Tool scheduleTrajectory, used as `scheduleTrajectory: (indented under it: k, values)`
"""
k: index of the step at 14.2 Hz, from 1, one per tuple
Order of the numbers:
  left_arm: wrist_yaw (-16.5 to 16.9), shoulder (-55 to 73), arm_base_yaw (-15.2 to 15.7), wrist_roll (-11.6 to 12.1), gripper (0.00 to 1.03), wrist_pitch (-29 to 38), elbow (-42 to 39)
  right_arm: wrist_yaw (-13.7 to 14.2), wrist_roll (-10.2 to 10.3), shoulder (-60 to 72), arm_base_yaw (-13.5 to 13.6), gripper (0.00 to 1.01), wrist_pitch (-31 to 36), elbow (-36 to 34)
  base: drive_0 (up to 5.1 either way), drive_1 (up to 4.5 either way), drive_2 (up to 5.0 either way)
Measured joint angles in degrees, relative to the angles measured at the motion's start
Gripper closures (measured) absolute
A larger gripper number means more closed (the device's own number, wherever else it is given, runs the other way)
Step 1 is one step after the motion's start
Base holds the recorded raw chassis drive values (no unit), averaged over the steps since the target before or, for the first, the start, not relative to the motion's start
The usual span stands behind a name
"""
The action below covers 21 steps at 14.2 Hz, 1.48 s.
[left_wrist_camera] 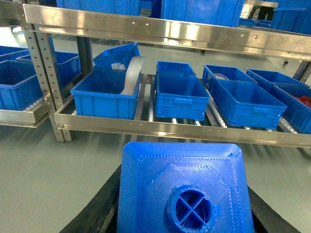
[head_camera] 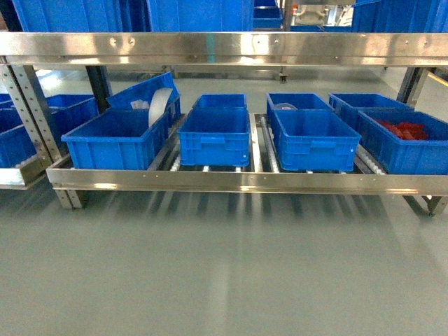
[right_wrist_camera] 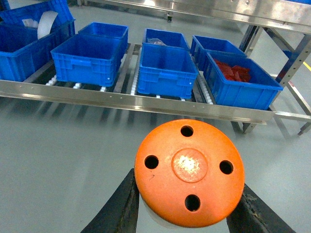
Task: Sort blue parts and orange caps into right shelf containers
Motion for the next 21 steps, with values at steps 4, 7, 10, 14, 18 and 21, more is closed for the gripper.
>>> scheduleTrajectory:
  k: [4,7,10,14,18,21]
  values:
    - [0.0,0.0,0.0,0.0,0.59,0.1,0.0,0.0,0.0,0.0,0.0,0.60,0.0,0.0,0.0,0.00,0.0]
    - [0.0,0.0,0.0,0.0,0.59,0.1,0.0,0.0,0.0,0.0,0.0,0.60,0.1,0.0,0.0,0.00,0.0]
    - [0.0,0.0,0.0,0.0,0.59,0.0,0.0,0.0,0.0,0.0,0.0,0.60,0.0,0.0,0.0,0.00,0.0]
    - [0.0,0.0,0.0,0.0,0.59,0.0,0.0,0.0,0.0,0.0,0.0,0.60,0.0,0.0,0.0,0.00,0.0]
    - [0.0,0.0,0.0,0.0,0.59,0.0,0.0,0.0,0.0,0.0,0.0,0.60,0.0,0.0,0.0,0.00,0.0]
    - [0.0,0.0,0.0,0.0,0.59,0.0,0.0,0.0,0.0,0.0,0.0,0.60,0.0,0.0,0.0,0.00,0.0]
